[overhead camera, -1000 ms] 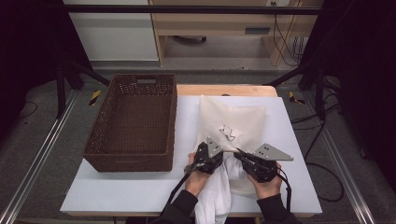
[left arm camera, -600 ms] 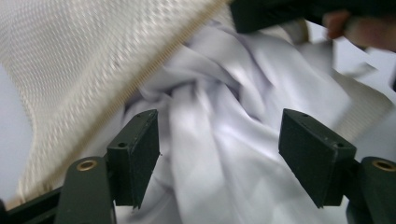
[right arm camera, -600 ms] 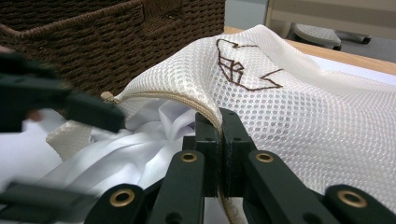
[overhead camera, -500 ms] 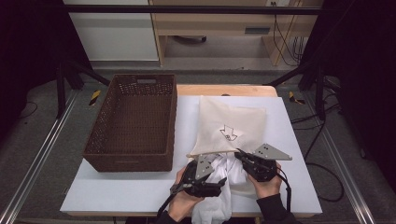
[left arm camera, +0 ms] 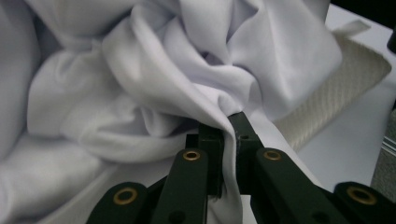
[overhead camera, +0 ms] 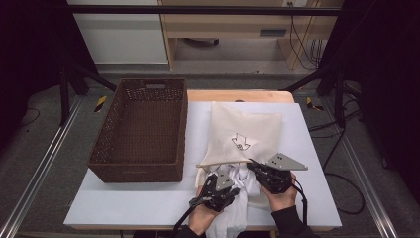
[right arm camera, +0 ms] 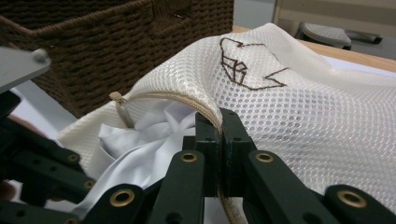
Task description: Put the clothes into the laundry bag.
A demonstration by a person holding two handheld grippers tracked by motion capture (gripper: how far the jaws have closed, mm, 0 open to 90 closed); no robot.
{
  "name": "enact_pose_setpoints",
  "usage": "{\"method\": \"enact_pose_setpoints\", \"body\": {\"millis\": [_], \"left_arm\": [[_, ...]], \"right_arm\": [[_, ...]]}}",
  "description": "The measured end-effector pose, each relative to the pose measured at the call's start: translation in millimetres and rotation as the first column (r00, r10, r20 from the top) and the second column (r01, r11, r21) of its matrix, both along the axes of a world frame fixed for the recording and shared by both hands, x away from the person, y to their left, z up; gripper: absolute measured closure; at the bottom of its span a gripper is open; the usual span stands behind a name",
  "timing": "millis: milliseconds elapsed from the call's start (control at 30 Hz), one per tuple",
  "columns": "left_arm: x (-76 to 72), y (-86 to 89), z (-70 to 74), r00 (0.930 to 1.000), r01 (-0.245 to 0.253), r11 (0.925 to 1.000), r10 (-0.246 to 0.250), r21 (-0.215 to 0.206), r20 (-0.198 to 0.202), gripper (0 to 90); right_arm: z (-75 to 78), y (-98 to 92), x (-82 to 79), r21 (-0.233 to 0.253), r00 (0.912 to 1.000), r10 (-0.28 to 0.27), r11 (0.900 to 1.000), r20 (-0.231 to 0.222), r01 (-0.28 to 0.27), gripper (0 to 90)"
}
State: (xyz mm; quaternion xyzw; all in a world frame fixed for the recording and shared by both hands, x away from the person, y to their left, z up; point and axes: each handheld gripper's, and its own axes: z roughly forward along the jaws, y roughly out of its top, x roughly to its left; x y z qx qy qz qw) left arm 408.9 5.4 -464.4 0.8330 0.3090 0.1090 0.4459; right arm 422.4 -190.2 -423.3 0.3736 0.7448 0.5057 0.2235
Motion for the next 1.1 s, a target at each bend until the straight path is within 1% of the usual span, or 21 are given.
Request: {"method": "enact_pose_setpoints", "body": {"millis": [67,100,133,200,233,300,367,433,467,500,600,633,667,700,733,833,867,900,933,1000,1100], "left_arm": [[5.4,-5.8,5.7,0.9996,-0.006,1.0000,0.006,-0.006,0.027,85.7],[12.9,-11.7,12.1,0.9989,-0.015,0.9998,0.015,-0.012,0.044,86.1],[12.9,-11.7,12.1,0.9989,-0.015,0.9998,0.015,-0.012,0.044,86.1],[20.9,-17.0,18.1,0.9981,-0.023,0.9996,0.024,-0.017,0.056,86.2],[28.4,-22.6,21.5,0.9960,-0.045,0.9988,0.047,-0.018,0.076,86.3],[32.5,-24.5,21.8,0.9950,-0.057,0.9982,0.058,-0.018,0.081,86.2],[40.7,-27.6,19.3,0.9925,-0.080,0.9966,0.082,-0.019,0.091,86.3],[48.2,-31.5,11.1,0.9850,-0.114,0.9935,0.111,0.011,0.132,86.0],[52.6,-32.7,5.2,0.9844,-0.125,0.9920,0.121,0.021,0.127,85.7],[59.0,-32.2,-6.3,0.9850,-0.137,0.9903,0.134,0.023,0.109,84.5],[60.6,-28.5,-11.8,0.9866,-0.135,0.9908,0.134,0.010,0.094,82.9],[58.4,-23.7,-10.4,0.9893,-0.124,0.9923,0.123,0.006,0.078,78.6],[58.4,-23.7,-10.4,0.9893,-0.124,0.9923,0.123,0.006,0.078,73.8],[56.1,-21.3,-8.4,0.9917,-0.112,0.9937,0.111,0.007,0.065,73.8],[53.2,-18.7,-5.9,0.9942,-0.096,0.9954,0.095,0.006,0.050,67.2],[38.2,-7.2,5.5,0.9966,-0.064,0.9980,0.064,0.002,0.052,52.3],[33.2,-3.0,10.5,0.9975,-0.052,0.9986,0.052,0.008,0.049,44.6],[27.6,1.4,15.8,0.9966,-0.057,0.9981,0.055,0.025,0.060,39.5],[21.8,6.5,20.8,0.9950,-0.066,0.9972,0.063,0.035,0.078,37.5],[10.8,16.9,27.7,0.9942,-0.065,0.9976,0.062,0.024,0.088,34.6],[-2.7,28.3,24.2,0.9959,-0.056,0.9982,0.055,0.020,0.072,35.5]], "right_arm": [[1.4,0.6,-0.8,0.008,0.9999,0.011,1.000,0.005,-0.011,87.7],[3.4,1.5,-2.2,0.013,0.9996,0.026,1.000,0.014,-0.026,87.8],[3.4,1.5,-2.2,0.013,0.9996,0.026,1.000,0.014,-0.026,87.8],[5.4,2.3,-3.5,0.015,0.9994,0.030,0.999,0.020,-0.030,87.8],[6.8,1.7,-4.4,0.021,0.9992,0.028,0.999,0.027,-0.029,87.8],[8.0,-0.3,-4.8,0.028,0.9993,0.025,0.999,0.029,-0.026,87.8],[8.4,-1.3,-4.8,0.031,0.9993,0.025,0.999,0.030,-0.026,87.9],[8.0,-2.6,-4.8,0.027,0.9995,0.019,0.999,0.027,-0.020,87.9],[7.4,-2.9,-4.3,0.021,0.9997,0.012,1.000,0.021,-0.013,87.9],[5.2,-3.0,-3.3,0.010,1.0000,-0.006,1.000,0.007,0.005,87.9],[2.6,-4.8,-1.5,0.004,0.9999,-0.014,1.000,-0.001,0.014,87.9],[0.2,-7.1,0.3,0.003,0.9996,-0.025,1.000,-0.010,0.025,87.9],[0.2,-7.1,0.3,0.003,0.9996,-0.025,1.000,-0.010,0.025,87.9],[-0.8,-8.2,1.1,0.000,0.9995,-0.027,1.000,-0.013,0.027,87.9],[-1.5,-8.8,1.6,0.000,0.9994,-0.031,1.000,-0.016,0.031,87.8],[-2.0,-8.4,1.8,-0.005,0.9994,-0.031,1.000,-0.015,0.030,87.7],[-2.3,-8.1,1.7,-0.007,0.9994,-0.032,0.999,-0.013,0.031,87.6],[-2.4,-7.8,1.7,-0.009,0.9994,-0.031,0.999,-0.013,0.031,87.6],[-2.5,-7.7,1.6,-0.010,0.9994,-0.031,0.999,-0.015,0.031,87.5],[-2.9,-7.9,1.7,-0.009,0.9995,-0.030,1.000,-0.014,0.029,87.4],[-3.1,-7.9,1.5,-0.008,0.9995,-0.031,0.999,-0.011,0.031,87.3]]}}
